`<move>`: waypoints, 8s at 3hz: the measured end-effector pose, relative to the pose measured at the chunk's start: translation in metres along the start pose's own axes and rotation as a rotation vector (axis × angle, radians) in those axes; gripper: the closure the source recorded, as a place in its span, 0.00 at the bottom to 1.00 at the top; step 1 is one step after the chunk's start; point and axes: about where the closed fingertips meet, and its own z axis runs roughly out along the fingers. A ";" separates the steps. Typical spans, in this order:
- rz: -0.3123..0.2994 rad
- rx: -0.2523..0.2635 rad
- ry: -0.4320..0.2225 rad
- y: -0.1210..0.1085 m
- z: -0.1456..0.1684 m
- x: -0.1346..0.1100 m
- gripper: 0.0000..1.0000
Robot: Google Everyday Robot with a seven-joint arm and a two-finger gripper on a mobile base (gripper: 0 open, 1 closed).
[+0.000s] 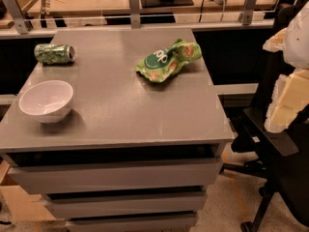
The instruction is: Move green rice chip bag near white bowl
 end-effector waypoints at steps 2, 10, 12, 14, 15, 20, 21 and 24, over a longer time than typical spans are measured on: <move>-0.067 0.024 -0.044 -0.022 0.015 -0.024 0.00; -0.568 0.345 -0.305 -0.179 0.172 -0.202 0.00; -0.607 0.281 -0.271 -0.185 0.192 -0.202 0.00; -0.604 0.228 -0.291 -0.184 0.199 -0.199 0.38; -0.598 0.221 -0.298 -0.183 0.197 -0.197 0.61; -0.625 0.302 -0.429 -0.171 0.128 -0.213 1.00; -0.652 0.289 -0.448 -0.163 0.128 -0.215 1.00; -0.992 0.141 -0.569 -0.065 0.107 -0.239 1.00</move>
Offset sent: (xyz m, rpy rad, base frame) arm 0.0748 0.0455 -0.0143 0.0390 -0.0906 0.1734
